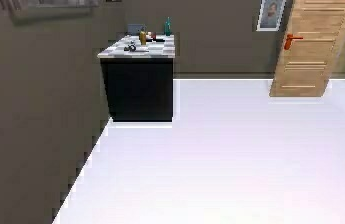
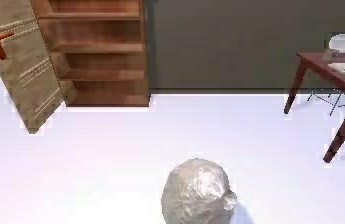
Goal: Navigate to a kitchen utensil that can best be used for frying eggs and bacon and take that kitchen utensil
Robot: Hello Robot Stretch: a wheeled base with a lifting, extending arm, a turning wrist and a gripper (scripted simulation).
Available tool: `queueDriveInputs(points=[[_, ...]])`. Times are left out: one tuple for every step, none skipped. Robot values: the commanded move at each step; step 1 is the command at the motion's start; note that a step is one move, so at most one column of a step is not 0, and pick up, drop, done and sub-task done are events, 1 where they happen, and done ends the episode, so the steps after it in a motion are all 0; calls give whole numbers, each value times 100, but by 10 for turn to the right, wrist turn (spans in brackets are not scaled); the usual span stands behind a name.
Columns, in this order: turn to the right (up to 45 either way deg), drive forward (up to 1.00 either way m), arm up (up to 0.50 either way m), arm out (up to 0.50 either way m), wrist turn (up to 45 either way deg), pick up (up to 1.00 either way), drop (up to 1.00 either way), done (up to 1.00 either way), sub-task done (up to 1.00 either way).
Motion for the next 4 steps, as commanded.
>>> queueDriveInputs(points=[[450,0,0,0,0,0,0,0,0],[450,0,0,0,0,0,0,0,0],[450,0,0,0,0,0,0,0,0],[240,0,0,0,0,0,0,0,0]])
